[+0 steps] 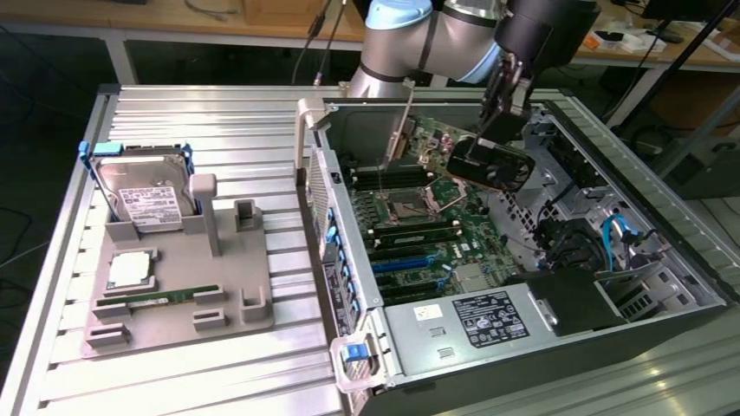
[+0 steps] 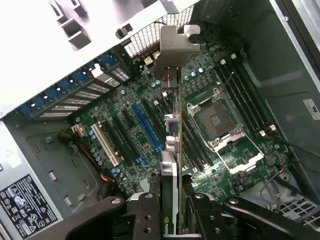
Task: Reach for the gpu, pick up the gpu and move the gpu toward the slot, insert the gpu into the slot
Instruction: 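Insert the gpu into the slot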
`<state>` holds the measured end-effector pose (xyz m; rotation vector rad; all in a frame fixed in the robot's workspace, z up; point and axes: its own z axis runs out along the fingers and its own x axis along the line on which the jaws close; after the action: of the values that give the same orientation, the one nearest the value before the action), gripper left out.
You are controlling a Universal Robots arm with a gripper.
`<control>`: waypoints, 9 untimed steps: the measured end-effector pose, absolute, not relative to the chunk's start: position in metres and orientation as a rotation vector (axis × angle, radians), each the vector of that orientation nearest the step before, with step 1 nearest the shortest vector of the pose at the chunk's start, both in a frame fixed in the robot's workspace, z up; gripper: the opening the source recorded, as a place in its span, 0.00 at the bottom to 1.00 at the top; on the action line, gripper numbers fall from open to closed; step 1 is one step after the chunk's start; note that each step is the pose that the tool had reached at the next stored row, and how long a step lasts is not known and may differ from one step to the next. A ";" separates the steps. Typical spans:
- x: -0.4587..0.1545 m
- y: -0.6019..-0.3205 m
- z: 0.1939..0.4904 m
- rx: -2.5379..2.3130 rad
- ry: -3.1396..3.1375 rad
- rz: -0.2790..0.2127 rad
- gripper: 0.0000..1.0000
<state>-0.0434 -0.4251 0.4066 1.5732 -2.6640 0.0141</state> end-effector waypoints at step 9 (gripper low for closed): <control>-0.043 -0.425 0.401 1.796 -2.540 0.041 0.27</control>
<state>-0.0434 -0.4251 0.4014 1.7960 -2.5397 0.0408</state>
